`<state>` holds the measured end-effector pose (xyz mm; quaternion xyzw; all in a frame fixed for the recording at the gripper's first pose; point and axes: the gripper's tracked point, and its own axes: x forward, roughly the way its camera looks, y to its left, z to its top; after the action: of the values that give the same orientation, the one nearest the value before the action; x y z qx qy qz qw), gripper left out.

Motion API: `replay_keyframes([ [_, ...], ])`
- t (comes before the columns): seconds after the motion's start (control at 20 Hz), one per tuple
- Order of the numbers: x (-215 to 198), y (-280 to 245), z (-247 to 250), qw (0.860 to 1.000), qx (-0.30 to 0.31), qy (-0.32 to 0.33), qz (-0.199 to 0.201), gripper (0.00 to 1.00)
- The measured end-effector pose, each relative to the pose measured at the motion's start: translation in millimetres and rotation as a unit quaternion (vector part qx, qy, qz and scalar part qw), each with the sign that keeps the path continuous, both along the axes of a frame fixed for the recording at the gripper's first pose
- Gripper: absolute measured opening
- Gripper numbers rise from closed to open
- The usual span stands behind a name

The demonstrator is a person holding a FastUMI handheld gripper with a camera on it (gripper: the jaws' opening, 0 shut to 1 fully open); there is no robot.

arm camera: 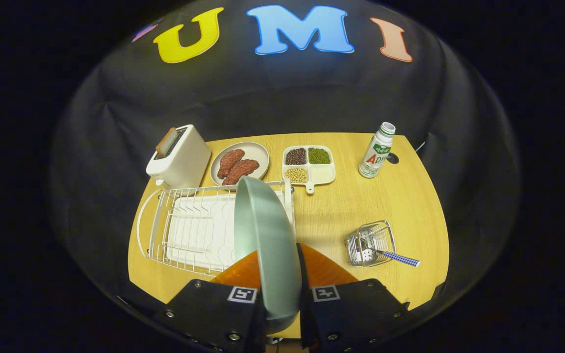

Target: Take the plate from the dish rack, then take the spoon from the basket and place it into the plate.

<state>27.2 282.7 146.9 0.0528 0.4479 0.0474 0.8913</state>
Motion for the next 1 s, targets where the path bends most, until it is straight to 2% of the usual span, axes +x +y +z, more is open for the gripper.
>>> replay_keyframes([
  [0.2,-36,-28,-8,0.999,0.047,-0.003,0.005,0.26],
  [0.4,-71,-45,-39,0.994,0.106,0.011,0.02,0.26],
  [0.75,-114,-67,-78,0.975,0.218,0.028,-0.004,0.26],
  [1.0,-131,-80,-130,0.968,0.243,0.06,-0.023,0.26],
])
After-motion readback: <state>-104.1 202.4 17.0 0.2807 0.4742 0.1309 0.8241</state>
